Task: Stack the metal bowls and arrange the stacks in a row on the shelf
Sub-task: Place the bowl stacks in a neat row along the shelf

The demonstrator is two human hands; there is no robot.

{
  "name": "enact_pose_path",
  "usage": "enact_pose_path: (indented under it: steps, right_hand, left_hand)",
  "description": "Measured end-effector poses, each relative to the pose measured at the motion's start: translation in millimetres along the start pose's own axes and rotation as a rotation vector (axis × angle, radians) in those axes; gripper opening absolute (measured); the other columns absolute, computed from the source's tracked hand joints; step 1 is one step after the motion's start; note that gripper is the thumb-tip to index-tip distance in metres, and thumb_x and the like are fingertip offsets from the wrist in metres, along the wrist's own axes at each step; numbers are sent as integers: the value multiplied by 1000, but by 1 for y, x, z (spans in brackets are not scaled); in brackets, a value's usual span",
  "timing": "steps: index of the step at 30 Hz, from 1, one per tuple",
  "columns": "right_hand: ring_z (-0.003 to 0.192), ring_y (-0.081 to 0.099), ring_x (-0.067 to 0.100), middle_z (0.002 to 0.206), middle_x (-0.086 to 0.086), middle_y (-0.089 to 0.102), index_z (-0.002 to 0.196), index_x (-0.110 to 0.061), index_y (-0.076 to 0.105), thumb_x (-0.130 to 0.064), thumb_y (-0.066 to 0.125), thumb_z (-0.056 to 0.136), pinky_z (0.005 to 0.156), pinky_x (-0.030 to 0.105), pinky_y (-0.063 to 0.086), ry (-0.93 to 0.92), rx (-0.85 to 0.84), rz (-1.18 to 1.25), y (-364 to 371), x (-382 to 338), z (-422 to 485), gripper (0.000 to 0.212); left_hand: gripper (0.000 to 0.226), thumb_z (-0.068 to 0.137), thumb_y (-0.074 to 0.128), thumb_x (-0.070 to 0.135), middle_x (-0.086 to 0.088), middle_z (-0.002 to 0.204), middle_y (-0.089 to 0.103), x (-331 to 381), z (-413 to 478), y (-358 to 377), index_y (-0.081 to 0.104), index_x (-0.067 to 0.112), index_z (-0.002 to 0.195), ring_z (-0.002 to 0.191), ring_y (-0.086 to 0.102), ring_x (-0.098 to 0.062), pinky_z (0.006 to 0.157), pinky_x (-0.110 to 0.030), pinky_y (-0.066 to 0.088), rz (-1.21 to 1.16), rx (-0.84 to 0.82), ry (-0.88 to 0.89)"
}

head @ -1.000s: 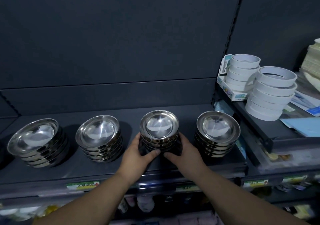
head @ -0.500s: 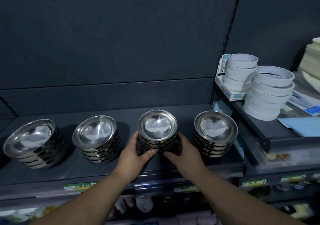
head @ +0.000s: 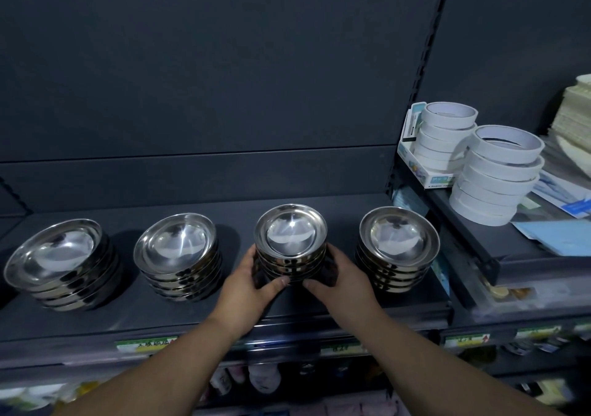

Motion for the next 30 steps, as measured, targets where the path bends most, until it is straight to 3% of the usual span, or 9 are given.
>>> enact_pose_path:
  steps: [3,6,10,13,17,22,26,30]
  right_hand:
    - [122,46,0,132,-14,52,146,-22,34,-23,82,73,105,20,36,-15,-2,2,-6,-8,-1,88]
    - [119,43,-5,126,-20,47,147,-24,32,-25,84,71,99,12,32,-40,5,34,-12,-17,0,91]
    - [110,46,-18,121,-24,54,131,-39,44,-26,84,70,88,-5,31,-106,17,27,-13,-26,5,74]
    - [114,47,-15,118,-32,52,124,-46,43,-24,84,70,92,0,33,-139,32,31,-11,-28,5,70]
    - [119,49,-9,124,-27,55,127,-46,44,-25,84,70,99,9,36,-155,43,42,-9,-26,5,72]
    - [120,52,-4,127,-19,59,134,-34,49,-31,85,66,105,23,41,-139,47,56,-8,-22,5,77]
    - [120,51,-4,126,-17,60,135,-32,49,-29,86,66,104,20,40,-127,49,43,-8,-23,4,79]
    - [116,52,-10,124,-19,60,130,-35,50,-25,86,66,100,10,40,-92,39,41,-9,-23,2,75]
  left_hand:
    - [97,70,82,31,9,135,53,5,-2,-4,26,20,149,125,50,-4,112,-29,35,38,28,22]
    - [114,57,81,58,8,141,49,8,0,-9,24,24,149,129,46,-4,114,-32,35,16,47,30]
    - [114,49,74,77,9,139,53,10,6,-13,31,32,145,128,49,-3,112,-36,38,7,32,36]
    - [102,54,76,69,10,136,55,13,6,-13,36,36,142,126,50,-3,112,-36,38,8,22,59]
    - [98,54,77,69,12,136,55,13,9,-14,37,41,139,128,48,-3,113,-38,36,3,9,78]
    - [100,59,78,62,10,140,52,15,7,-13,31,36,144,129,46,-2,114,-35,35,25,4,87]
    - [100,69,81,34,7,144,46,14,7,-11,21,30,149,130,45,-3,108,-21,34,-6,13,76]
    - [98,69,81,33,7,141,50,14,9,-12,24,29,149,128,48,-5,109,-25,36,-1,6,84]
Point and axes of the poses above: each hand's wrist, its own z-axis towards the middle knuckle, its own y-axis out of the palm, x = y × z, the point moved 4 cm from there along z, towards the middle knuckle
